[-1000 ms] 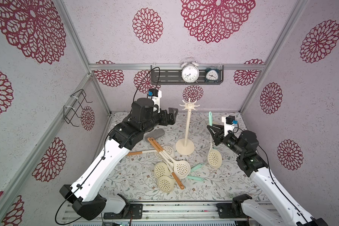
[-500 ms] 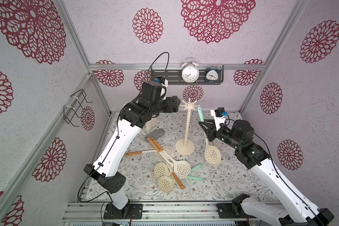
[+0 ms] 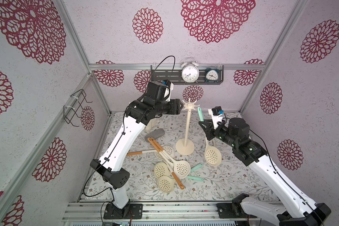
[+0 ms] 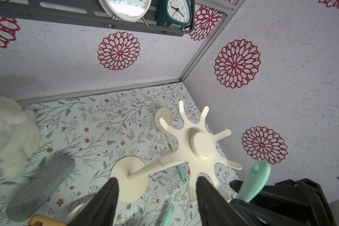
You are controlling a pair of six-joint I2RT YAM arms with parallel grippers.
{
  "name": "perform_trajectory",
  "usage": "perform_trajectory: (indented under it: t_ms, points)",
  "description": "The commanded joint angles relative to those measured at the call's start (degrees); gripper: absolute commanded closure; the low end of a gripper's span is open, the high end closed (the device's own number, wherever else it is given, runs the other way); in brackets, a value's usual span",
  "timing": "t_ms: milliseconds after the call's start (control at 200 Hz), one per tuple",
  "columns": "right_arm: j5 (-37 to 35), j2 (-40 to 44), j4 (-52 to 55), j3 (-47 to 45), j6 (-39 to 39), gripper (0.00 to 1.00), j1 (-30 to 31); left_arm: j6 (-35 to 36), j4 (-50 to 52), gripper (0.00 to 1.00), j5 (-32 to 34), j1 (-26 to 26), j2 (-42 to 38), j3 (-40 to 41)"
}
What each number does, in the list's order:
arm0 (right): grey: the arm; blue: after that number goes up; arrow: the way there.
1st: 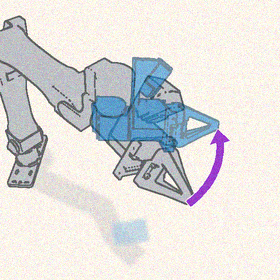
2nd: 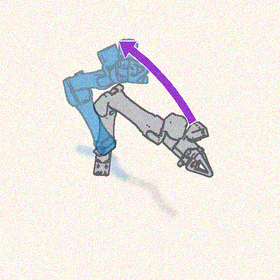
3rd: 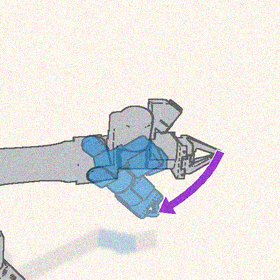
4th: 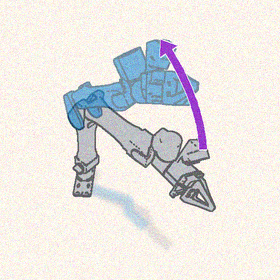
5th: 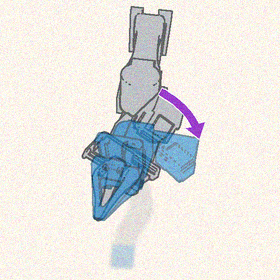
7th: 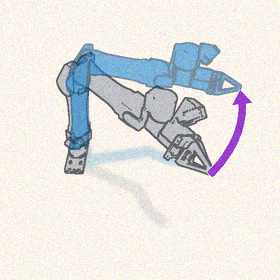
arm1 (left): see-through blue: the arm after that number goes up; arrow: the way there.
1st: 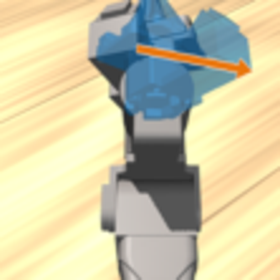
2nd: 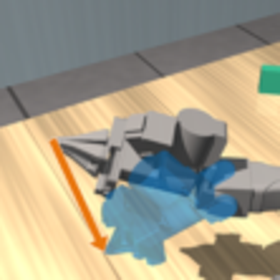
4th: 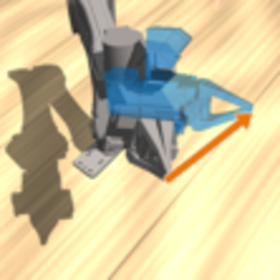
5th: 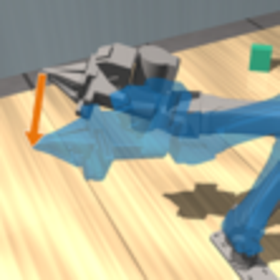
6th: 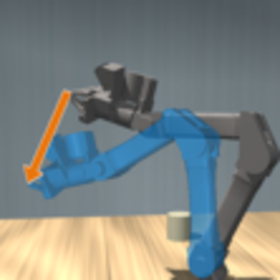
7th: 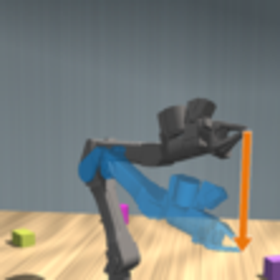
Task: Hang the skimmer on the kitchen utensil rack
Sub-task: Hang the skimmer on the rack.
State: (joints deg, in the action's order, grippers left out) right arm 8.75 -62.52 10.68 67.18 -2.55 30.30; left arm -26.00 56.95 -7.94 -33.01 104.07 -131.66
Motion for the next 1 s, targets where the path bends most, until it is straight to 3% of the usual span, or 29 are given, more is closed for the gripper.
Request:
perform_trajectory:
  t_ms: [0,670,956,996]
  points:
    - [-0.3,-0.2,-1.2,2.7,0.2,1.0,0.5,1.0,0.1,0.37,-2.3,0.0,0.5,-0.1]
    - [-2.6,-5.6,4.3,6.0,1.0,1.0,1.0,1.7,-2.0,0.42,-4.5,-1.1,-0.5,3.0]
    - [-0.5,-6.6,0.4,4.0,0.5,1.0,1.0,2.4,-10.3,0.24,-3.2,-1.0,-7.9,13.4]
    - [0.0,-6.3,-0.3,3.5,0.1,0.93,1.0,2.6,-12.5,0.21,-2.8,-1.0,-10.1,16.4]
